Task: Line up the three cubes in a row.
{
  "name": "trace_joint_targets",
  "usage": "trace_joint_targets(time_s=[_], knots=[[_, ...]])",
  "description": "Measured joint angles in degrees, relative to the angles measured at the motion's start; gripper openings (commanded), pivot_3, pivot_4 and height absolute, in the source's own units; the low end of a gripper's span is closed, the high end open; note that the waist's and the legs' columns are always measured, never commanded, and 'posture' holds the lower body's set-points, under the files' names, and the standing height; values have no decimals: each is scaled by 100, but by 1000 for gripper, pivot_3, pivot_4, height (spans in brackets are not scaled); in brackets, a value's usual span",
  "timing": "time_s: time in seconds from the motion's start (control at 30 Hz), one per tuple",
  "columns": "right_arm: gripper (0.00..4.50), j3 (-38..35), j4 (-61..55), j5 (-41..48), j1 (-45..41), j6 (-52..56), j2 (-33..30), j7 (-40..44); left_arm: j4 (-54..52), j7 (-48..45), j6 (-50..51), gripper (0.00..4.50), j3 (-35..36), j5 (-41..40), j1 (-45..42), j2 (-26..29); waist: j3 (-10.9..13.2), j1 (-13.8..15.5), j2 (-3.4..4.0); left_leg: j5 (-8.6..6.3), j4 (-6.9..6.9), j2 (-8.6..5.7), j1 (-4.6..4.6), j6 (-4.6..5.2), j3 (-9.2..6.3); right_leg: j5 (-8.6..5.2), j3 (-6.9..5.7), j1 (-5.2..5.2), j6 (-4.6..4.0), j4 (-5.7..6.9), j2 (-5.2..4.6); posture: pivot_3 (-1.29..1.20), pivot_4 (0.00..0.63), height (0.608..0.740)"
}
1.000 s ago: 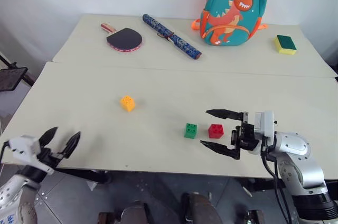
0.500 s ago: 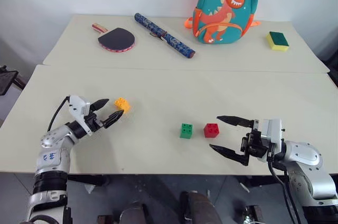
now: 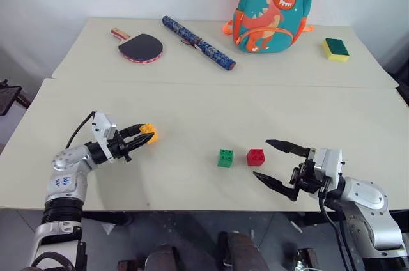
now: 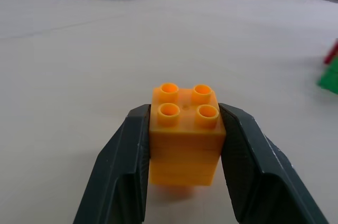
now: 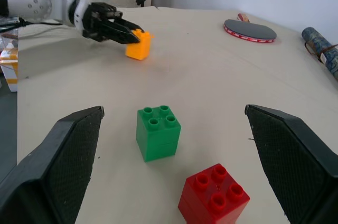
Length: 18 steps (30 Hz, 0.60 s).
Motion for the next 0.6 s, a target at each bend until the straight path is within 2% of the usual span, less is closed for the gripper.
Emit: trace_joint_targets(time_s=[0.13, 0.27, 0.43, 0.6], knots=[[4500, -145, -1, 4, 31, -7, -72, -6, -193, -624, -93, 1488, -273, 1, -154, 23, 0, 37, 0, 1, 3, -6, -1, 2, -3, 0, 1, 5, 0, -4, -4, 0, 150, 740], [4500, -173, -6, 2, 9, -8, -97, -3, -3, -1430, -594, 1488, -1011, 168, -858, -475, 0, 134, 0, 0, 11, -10, -6, 6, -2, 0, 2, 7, 0, -9, -4, 0, 150, 740], [4500, -188, -177, 105, 168, 185, -207, -6, 1052, -2032, -997, 1488, -1359, 441, -1368, -664, 1, 66, 3, 1, 5, -3, -10, 2, -6, 1, 1, -4, 1, -4, 3, 0, 150, 740], [4500, -336, -395, 155, 436, 273, -314, -27, 1824, -2142, -1378, 1488, -1430, 617, -1742, -896, 2, 52, 2, 1, 16, -7, -27, 7, -23, 5, -1, -2, 10, -11, 1, 0, 150, 740]])
